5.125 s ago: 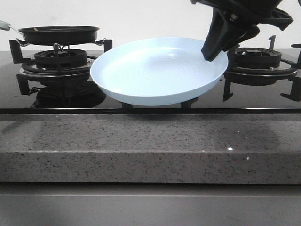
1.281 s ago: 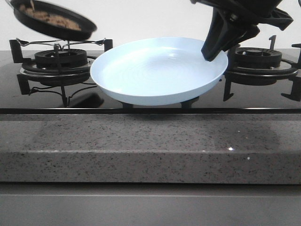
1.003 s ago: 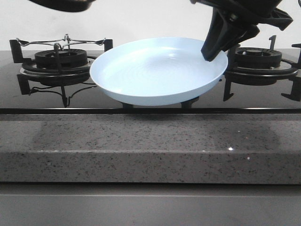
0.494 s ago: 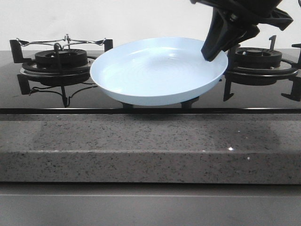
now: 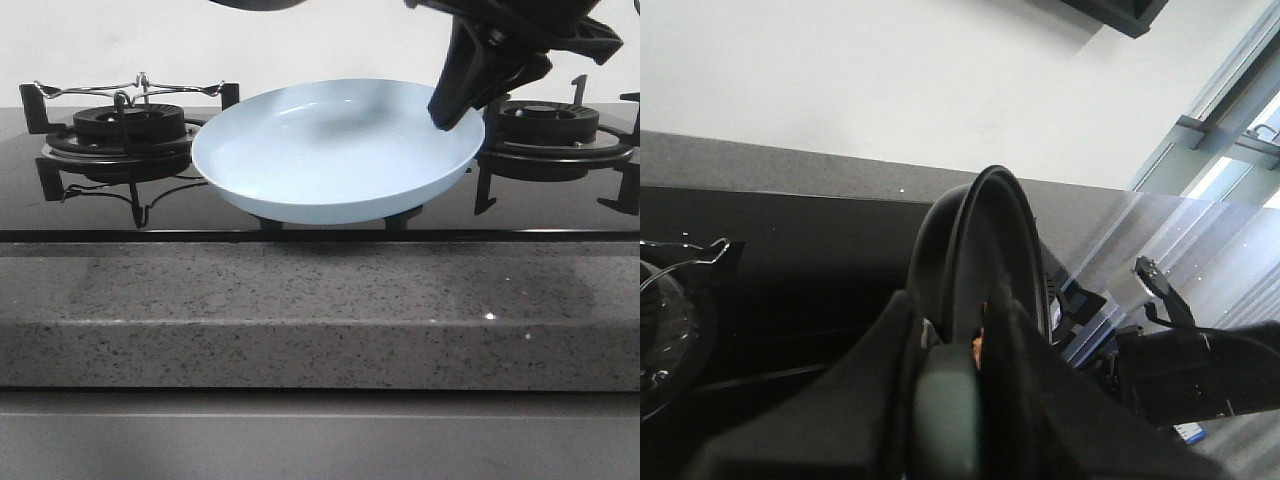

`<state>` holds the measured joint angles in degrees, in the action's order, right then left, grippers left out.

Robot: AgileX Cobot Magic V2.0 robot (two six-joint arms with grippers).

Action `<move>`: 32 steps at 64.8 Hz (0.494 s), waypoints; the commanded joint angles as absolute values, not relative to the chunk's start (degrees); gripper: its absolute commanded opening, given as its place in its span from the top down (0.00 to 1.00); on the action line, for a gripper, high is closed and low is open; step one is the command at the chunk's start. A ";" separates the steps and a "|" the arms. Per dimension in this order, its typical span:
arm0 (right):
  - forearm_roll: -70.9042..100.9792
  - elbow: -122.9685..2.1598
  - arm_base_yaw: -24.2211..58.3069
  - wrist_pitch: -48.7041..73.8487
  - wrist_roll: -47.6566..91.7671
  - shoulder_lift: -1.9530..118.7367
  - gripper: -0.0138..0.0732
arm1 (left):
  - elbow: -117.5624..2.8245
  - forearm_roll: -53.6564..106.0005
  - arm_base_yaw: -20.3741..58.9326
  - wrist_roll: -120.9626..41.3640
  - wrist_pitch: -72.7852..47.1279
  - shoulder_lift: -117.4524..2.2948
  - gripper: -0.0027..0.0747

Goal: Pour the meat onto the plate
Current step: 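Tip the frying pan over the held plate with the left gripper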

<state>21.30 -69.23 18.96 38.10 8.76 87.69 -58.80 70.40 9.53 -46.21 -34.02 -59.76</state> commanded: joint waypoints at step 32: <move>22.54 -70.55 18.97 35.78 9.14 85.02 0.92 | -60.57 71.71 21.15 -68.07 -20.47 -61.75 0.99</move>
<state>21.30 -69.23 18.96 38.10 8.76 87.69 -58.80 68.86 19.76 -64.35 -23.47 -62.92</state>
